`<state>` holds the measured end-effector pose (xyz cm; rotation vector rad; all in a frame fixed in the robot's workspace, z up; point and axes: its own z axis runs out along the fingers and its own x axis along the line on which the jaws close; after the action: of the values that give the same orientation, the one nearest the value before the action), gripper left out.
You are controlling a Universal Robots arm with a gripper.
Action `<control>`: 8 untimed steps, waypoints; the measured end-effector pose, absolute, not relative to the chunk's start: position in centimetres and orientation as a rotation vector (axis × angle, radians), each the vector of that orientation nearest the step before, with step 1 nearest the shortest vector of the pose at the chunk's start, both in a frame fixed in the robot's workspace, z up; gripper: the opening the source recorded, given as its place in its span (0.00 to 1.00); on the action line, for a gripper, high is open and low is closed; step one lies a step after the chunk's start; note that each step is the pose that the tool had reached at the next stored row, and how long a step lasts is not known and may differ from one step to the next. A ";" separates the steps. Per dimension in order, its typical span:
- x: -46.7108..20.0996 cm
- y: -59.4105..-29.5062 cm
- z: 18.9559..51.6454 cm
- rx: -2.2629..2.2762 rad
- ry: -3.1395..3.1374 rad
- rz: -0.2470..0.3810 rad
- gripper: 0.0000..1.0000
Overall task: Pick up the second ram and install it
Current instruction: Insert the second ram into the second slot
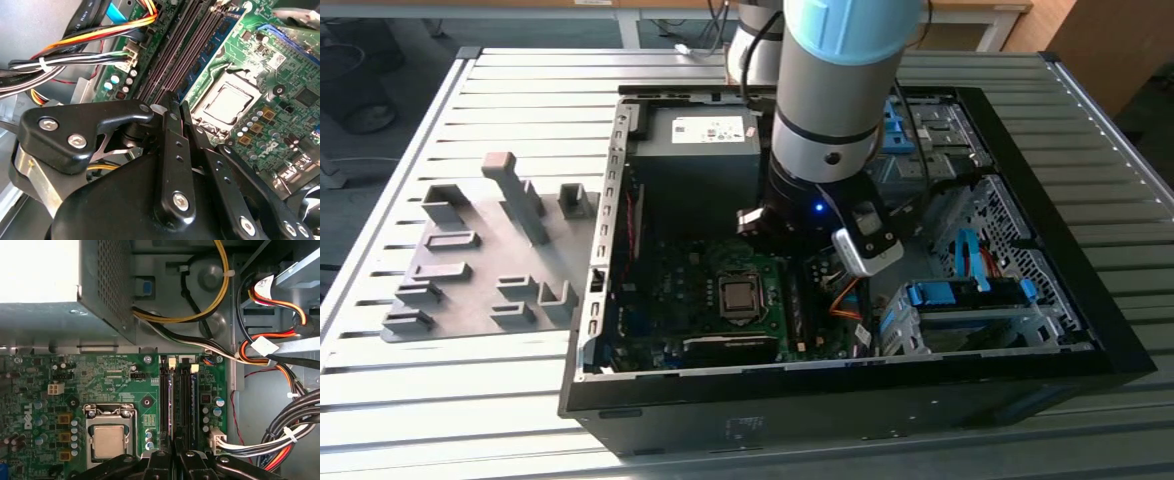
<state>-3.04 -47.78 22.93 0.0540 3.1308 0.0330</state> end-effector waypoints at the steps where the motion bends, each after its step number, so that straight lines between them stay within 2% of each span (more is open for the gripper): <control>1: -2.9 -47.8 22.9 0.054 3.131 0.033 0.14; 8: -2.7 -47.8 22.6 0.054 3.132 0.034 0.14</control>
<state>-2.74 -47.79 22.57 0.0541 3.1325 0.0336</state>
